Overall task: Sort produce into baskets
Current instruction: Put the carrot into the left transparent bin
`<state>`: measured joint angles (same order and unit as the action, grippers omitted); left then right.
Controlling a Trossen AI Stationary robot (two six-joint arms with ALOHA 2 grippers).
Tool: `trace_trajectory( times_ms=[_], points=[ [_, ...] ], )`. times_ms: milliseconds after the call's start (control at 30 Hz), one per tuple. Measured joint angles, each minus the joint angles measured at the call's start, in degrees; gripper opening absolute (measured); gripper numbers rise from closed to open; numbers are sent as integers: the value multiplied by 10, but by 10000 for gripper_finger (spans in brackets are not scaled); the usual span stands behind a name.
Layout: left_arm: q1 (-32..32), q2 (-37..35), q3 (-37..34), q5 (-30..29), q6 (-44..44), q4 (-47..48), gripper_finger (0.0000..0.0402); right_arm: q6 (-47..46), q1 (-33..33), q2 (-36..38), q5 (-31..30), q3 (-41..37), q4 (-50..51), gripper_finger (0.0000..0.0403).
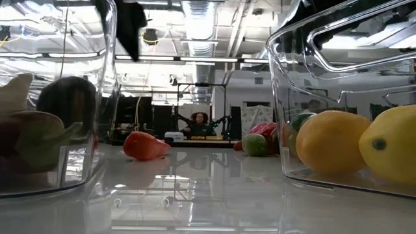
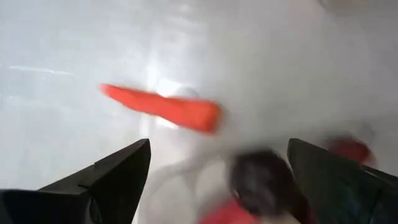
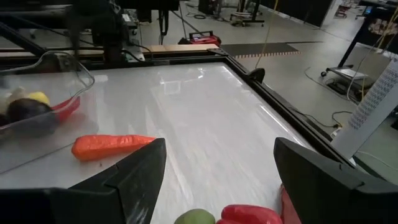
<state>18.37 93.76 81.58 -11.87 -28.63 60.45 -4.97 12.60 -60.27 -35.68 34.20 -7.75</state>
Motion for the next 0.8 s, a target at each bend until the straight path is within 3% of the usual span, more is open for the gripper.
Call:
trace_trajectory(
  times_ms=[100, 367, 567, 800],
  points=[
    [-39, 0, -8, -19, -5, -29, 362, 0, 0, 0, 0, 0, 0, 324],
    [-130, 2, -52, 10, -3, -88, 361, 0, 0, 0, 2, 0, 5, 324],
    [-164, 2, -103, 52, -5, -130, 361, 3, 0, 0, 1, 0, 6, 324],
    [-189, 1, -149, 55, -2, -190, 361, -1, 0, 0, 0, 0, -1, 324]
  ],
)
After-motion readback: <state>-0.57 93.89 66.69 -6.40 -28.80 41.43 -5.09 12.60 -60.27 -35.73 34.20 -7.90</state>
